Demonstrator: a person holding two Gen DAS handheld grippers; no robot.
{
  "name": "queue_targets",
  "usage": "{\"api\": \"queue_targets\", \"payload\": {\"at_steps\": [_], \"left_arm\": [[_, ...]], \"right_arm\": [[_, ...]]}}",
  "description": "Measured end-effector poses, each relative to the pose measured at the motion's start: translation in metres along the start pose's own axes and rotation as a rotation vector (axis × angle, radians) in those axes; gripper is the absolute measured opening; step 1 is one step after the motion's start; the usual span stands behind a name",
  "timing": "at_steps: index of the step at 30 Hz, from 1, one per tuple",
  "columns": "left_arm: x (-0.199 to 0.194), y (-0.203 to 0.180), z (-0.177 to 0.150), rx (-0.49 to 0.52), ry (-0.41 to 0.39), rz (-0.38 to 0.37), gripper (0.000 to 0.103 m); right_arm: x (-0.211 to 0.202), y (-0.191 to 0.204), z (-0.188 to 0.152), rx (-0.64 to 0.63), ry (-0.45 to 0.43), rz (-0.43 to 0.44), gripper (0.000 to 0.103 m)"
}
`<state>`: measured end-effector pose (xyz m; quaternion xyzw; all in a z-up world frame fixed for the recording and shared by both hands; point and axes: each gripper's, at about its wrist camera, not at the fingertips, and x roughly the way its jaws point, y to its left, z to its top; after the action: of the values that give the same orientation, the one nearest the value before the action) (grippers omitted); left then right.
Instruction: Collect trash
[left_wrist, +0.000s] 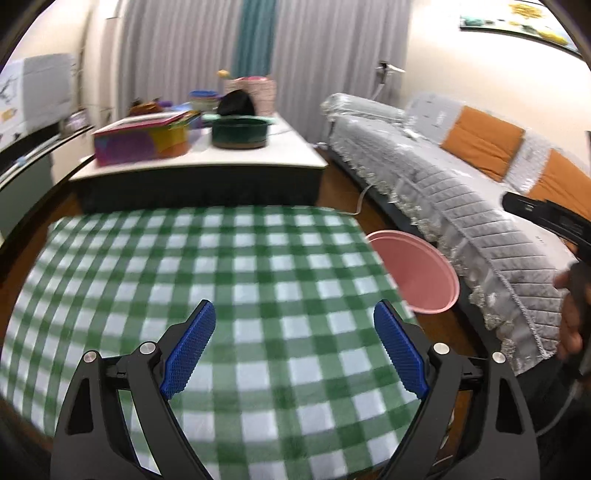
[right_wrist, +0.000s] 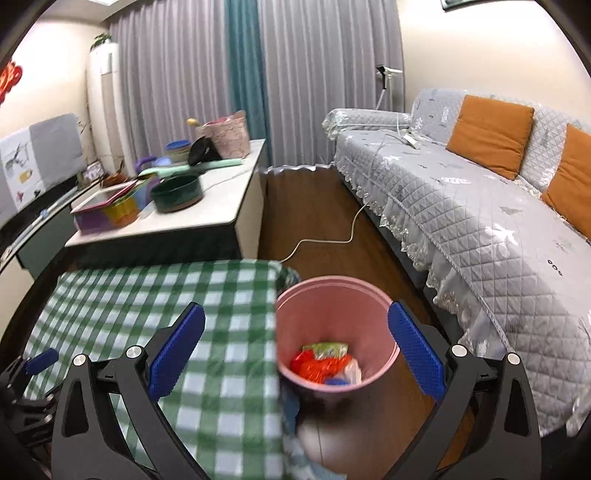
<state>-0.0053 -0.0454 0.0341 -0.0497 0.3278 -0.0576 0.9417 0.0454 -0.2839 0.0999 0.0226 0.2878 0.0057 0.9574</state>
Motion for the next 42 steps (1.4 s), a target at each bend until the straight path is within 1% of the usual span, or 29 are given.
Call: {"api": "queue_targets", "payload": {"at_steps": [3,5,7,9,13,16,19,22,26,31,34,37,42], "left_arm": [[-0.01,0.007,-0.014,-0.028,0.028,0.011,0.085],[-0.018,0.008,-0.022,-0.01,0.027,0.019,0.085],[-0.027,0.007,-0.03,0.02,0.012,0.051,0.085],[-0.033,0.01,-0.035,0.02,0.005,0.064,0.085],[-0.035,0.014,-0.035,0.018,0.005,0.079,0.085],[-0.037,0.018,-0.035,0.014,-0.001,0.092,0.085],[-0.038,0.022,-0.038,0.007,0.014,0.096,0.085],[-0.041,0.027,-0.045,0.008,0.02,0.107,0.085],[-0.042,0.031,-0.046,-0.001,0.004,0.117,0.085],[-0.031,0.032,-0.047,-0.007,0.02,0.11,0.085],[-0.023,0.036,-0.051,-0.015,0.004,0.102,0.085],[-0.013,0.039,-0.052,-0.034,0.015,0.096,0.085],[-0.009,0.034,-0.052,-0.022,0.008,0.096,0.085]], "right_arm": [[-0.02,0.022,-0.022,-0.019,0.001,0.001,0.098],[-0.03,0.029,-0.034,-0.013,-0.001,0.002,0.098],[-0.039,0.037,-0.046,-0.016,-0.002,-0.014,0.098],[-0.046,0.044,-0.06,-0.014,-0.005,-0.032,0.098],[-0.052,0.058,-0.082,-0.035,-0.016,-0.054,0.098],[-0.05,0.065,-0.093,-0.049,0.002,-0.045,0.098],[-0.046,0.071,-0.097,-0.062,0.016,-0.03,0.098],[-0.045,0.074,-0.098,-0.061,0.008,-0.027,0.098],[-0.037,0.078,-0.099,-0.064,0.022,-0.018,0.098],[-0.029,0.086,-0.103,-0.087,0.04,-0.015,0.098],[-0.024,0.089,-0.104,-0.089,0.058,-0.022,0.098],[-0.02,0.091,-0.105,-0.094,0.071,-0.027,0.098],[-0.018,0.089,-0.104,-0.087,0.071,-0.027,0.098]]}}
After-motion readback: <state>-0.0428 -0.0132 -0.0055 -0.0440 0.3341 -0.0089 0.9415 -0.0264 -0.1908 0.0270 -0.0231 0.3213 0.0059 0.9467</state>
